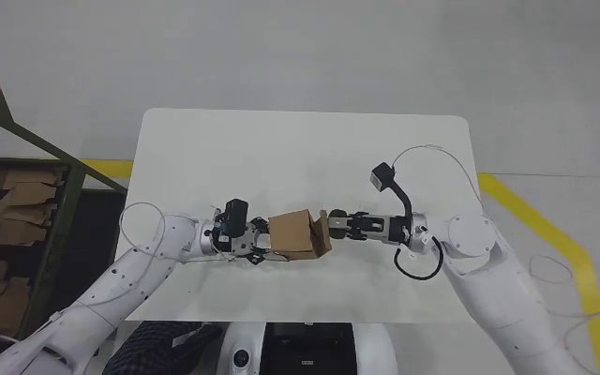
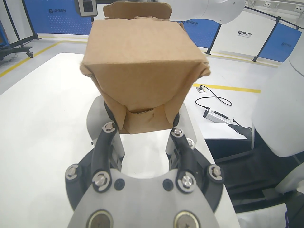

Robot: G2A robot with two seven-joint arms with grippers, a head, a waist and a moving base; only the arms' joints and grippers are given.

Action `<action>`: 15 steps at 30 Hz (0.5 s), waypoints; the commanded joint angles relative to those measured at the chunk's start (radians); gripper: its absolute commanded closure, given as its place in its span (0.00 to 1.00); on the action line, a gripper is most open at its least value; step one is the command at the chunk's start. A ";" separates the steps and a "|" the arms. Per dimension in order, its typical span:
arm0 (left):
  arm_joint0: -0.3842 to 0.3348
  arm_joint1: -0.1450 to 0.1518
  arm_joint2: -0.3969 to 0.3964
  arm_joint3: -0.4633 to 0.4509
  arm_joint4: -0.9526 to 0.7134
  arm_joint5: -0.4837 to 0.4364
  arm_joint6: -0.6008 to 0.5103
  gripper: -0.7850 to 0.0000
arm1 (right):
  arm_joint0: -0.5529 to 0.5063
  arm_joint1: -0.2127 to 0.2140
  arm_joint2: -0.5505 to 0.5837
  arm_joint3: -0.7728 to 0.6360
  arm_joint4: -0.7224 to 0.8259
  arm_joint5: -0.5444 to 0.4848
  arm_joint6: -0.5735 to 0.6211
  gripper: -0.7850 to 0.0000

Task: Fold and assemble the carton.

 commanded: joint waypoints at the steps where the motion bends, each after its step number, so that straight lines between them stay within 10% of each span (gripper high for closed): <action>1: 0.000 -0.001 -0.001 0.002 0.003 0.006 -0.005 0.60 | -0.007 0.002 0.007 -0.013 -0.002 0.001 0.001 1.00; 15: 0.005 -0.006 -0.010 0.006 0.041 0.057 -0.008 0.60 | -0.004 0.004 -0.014 -0.017 0.009 0.016 0.035 1.00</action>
